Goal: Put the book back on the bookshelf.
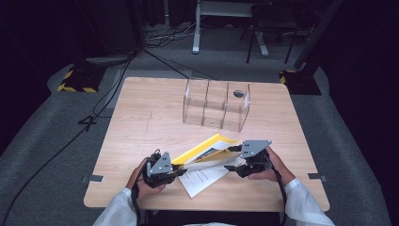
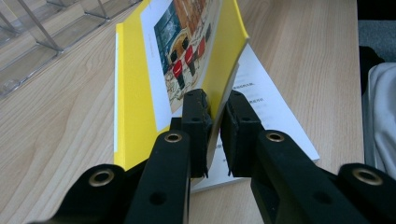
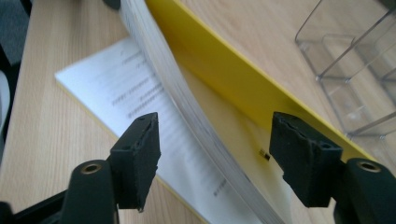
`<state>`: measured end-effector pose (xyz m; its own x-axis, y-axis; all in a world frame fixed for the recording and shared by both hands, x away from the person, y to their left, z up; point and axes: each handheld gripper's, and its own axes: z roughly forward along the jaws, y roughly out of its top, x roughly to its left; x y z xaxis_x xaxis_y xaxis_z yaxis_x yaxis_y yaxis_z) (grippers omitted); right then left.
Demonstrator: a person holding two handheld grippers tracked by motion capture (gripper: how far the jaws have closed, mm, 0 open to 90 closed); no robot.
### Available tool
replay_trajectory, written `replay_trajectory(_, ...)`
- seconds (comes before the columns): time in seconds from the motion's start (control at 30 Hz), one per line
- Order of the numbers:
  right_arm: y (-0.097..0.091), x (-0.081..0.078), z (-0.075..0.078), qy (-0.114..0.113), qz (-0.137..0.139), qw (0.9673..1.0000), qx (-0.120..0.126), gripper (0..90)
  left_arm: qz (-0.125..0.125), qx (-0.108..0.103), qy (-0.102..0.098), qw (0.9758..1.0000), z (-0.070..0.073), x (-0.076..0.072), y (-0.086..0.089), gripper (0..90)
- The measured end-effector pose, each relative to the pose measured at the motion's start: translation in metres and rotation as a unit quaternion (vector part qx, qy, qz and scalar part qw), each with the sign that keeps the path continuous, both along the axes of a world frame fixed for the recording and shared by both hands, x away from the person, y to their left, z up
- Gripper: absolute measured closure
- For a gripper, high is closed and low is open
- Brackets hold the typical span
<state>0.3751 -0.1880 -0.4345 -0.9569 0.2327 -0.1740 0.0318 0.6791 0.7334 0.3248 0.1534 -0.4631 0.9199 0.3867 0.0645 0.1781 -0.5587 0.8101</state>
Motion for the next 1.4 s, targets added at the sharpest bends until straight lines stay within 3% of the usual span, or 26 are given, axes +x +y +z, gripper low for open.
replay_trajectory(0.07,-0.002,-0.001,-0.001,-0.006,0.003,1.0000,-0.003,37.1,-0.002,0.002,0.001,1.0000,-0.001,0.000,0.001,79.8)
replay_trajectory(0.17,-0.012,-0.005,0.011,-0.006,0.011,0.9984,0.055,37.3,-0.007,0.006,0.003,0.9999,-0.001,0.000,0.000,79.4)
replay_trajectory(0.23,-0.017,-0.005,0.017,-0.014,0.004,0.9975,0.069,36.2,-0.010,0.005,0.006,0.9999,-0.002,0.000,0.000,79.0)
replay_trajectory(0.4,-0.024,0.002,0.018,-0.012,-0.013,0.9963,0.084,32.9,-0.012,0.007,0.006,0.9999,-0.003,0.000,-0.001,78.6)
replay_trajectory(0.57,-0.020,0.009,0.012,-0.012,-0.028,0.9968,0.074,32.5,-0.010,0.008,0.003,0.9999,-0.003,-0.001,-0.001,78.6)
replay_trajectory(0.7,-0.019,0.019,0.001,0.008,-0.025,0.9981,0.057,32.1,-0.009,0.004,0.001,1.0000,-0.002,0.000,0.001,78.7)
replay_trajectory(0.73,-0.018,0.023,-0.004,0.022,-0.026,0.9984,0.044,32.0,-0.006,0.004,0.000,1.0000,-0.002,0.000,0.002,78.9)
replay_trajectory(0.9,-0.018,0.026,-0.023,0.038,-0.014,0.9988,0.027,34.3,0.003,0.013,-0.003,0.9999,-0.001,-0.001,0.005,78.2)
replay_trajectory(1.07,-0.012,0.019,-0.032,0.017,0.000,0.9999,0.001,33.8,0.014,0.010,-0.003,0.9998,-0.001,0.001,0.009,77.5)
replay_trajectory(1.23,-0.011,0.014,-0.034,-0.001,-0.005,0.9999,0.009,36.8,0.014,-0.003,0.004,0.9999,0.000,0.006,0.014,77.5)
replay_trajectory(1.4,-0.007,0.010,-0.036,-0.035,-0.013,0.9993,-0.006,43.1,0.017,-0.010,0.009,0.9998,0.002,0.009,0.018,76.9)
